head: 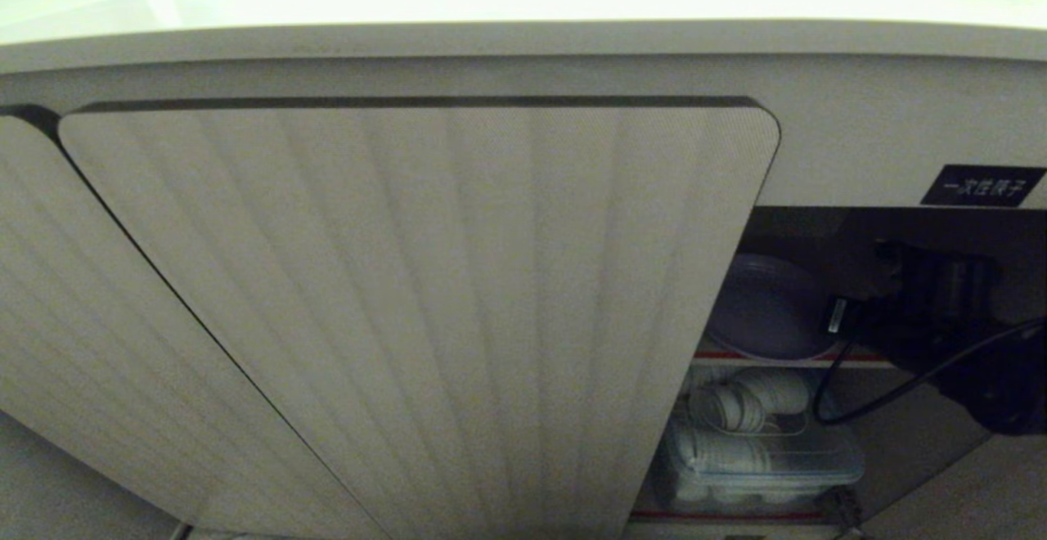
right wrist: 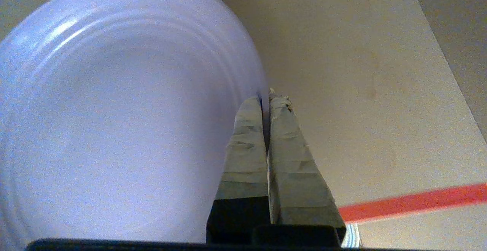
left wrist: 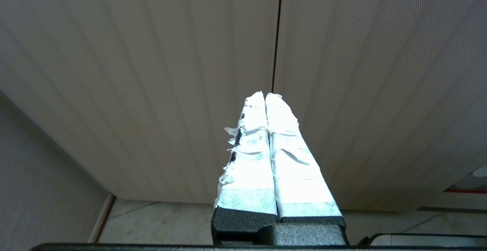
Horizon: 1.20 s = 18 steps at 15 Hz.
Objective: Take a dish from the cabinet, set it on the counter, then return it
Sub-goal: Take the plate from the cabinet
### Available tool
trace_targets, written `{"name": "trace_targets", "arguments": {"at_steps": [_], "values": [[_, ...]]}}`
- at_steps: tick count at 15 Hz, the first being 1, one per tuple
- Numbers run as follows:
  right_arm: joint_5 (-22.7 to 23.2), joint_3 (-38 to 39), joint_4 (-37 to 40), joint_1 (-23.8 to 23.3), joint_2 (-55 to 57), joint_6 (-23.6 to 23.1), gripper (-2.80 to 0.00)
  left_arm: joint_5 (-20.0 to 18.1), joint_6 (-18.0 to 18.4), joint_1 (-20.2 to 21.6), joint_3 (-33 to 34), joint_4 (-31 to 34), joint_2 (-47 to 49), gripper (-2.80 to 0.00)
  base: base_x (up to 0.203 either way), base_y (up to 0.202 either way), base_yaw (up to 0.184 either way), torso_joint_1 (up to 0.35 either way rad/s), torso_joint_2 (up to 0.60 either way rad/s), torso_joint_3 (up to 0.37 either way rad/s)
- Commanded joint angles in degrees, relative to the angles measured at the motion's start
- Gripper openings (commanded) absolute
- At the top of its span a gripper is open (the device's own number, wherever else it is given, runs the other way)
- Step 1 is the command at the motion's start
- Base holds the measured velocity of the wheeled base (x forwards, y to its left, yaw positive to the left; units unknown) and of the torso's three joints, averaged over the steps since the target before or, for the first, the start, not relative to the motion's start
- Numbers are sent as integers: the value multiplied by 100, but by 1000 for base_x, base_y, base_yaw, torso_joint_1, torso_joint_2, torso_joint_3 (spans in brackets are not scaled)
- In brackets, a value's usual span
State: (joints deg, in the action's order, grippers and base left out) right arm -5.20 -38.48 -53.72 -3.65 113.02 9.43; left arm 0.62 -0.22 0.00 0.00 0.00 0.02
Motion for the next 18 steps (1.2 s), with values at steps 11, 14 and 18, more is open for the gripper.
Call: {"name": "trace_targets", "arguments": {"at_steps": [11,14,18], "values": [[-7,1001,-174,84,-825,266,-280,0,-4,0,0,0,-2,-280,0,0,0,0,0,0],[-3,1249,-177,96,-988,305,-280,0,-4,0,0,0,-2,-280,0,0,0,0,0,0],[1,1504,-178,115,-1227,387,-280,0,-4,0,0,0,-2,-280,0,0,0,0,0,0]]}}
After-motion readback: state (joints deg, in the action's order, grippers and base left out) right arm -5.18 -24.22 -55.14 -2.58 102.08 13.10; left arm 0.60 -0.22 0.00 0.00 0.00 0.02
